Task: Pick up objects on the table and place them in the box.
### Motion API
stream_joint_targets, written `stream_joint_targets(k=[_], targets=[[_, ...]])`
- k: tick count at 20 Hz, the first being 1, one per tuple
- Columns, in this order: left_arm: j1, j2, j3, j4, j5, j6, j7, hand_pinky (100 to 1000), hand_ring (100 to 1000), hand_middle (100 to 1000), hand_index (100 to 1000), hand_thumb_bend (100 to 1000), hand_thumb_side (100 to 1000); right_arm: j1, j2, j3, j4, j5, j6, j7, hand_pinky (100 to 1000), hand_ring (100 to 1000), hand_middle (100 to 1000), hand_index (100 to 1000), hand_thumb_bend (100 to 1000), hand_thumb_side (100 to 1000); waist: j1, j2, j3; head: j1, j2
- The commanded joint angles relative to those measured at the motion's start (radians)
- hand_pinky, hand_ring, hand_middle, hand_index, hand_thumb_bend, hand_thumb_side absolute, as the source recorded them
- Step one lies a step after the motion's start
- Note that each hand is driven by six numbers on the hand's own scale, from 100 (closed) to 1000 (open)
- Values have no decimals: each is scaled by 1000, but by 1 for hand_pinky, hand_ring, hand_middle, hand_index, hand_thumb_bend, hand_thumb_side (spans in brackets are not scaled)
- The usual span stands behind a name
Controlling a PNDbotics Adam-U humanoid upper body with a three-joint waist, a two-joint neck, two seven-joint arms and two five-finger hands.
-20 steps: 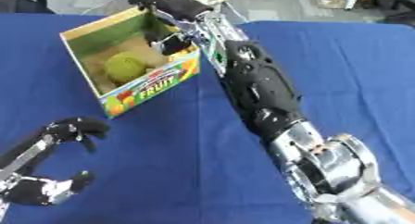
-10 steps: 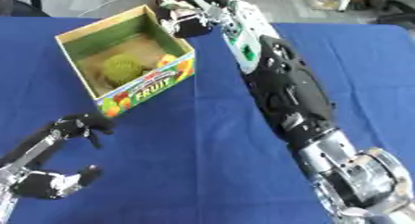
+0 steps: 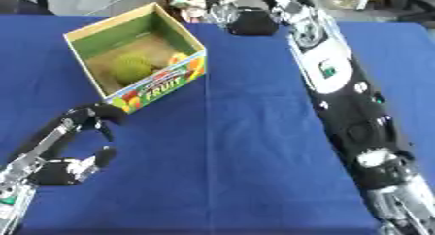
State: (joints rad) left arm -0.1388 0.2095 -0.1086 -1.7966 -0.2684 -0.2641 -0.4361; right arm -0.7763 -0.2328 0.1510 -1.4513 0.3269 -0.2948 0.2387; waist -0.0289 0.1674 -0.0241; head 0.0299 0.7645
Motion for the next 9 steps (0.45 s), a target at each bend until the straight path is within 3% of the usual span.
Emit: stream_joint_targets(k=[1, 5, 6, 7, 9], targets=[[0, 14, 10, -8, 13, 17, 45, 545, 748, 749, 856, 336, 584, 63, -12, -21, -150, -92, 43, 12, 885, 853, 715, 881, 100, 427, 5, -21, -6, 21, 5], [7, 12, 12, -7, 20, 31, 83, 546, 756, 754, 853, 322, 574, 206, 17, -38, -251, -162, 59, 29, 897, 860, 707, 850, 100, 441, 7, -24, -16, 42, 5], [7, 11, 13, -7, 24, 33, 92, 547, 758, 756, 852, 325, 568, 240, 25, -41, -266, -179, 61, 34, 897, 859, 704, 848, 100, 354, 8, -23, -17, 46, 5], [7, 11, 13, -7, 27, 36, 101, 547, 759, 756, 852, 319, 568, 272, 31, -42, -280, -193, 61, 43, 898, 860, 704, 848, 100, 440, 10, -22, -19, 48, 5], [7, 10, 10, -7, 36, 41, 117, 546, 763, 761, 850, 311, 565, 335, 42, -42, -303, -219, 52, 72, 900, 860, 706, 845, 100, 439, 13, -18, -23, 51, 5]])
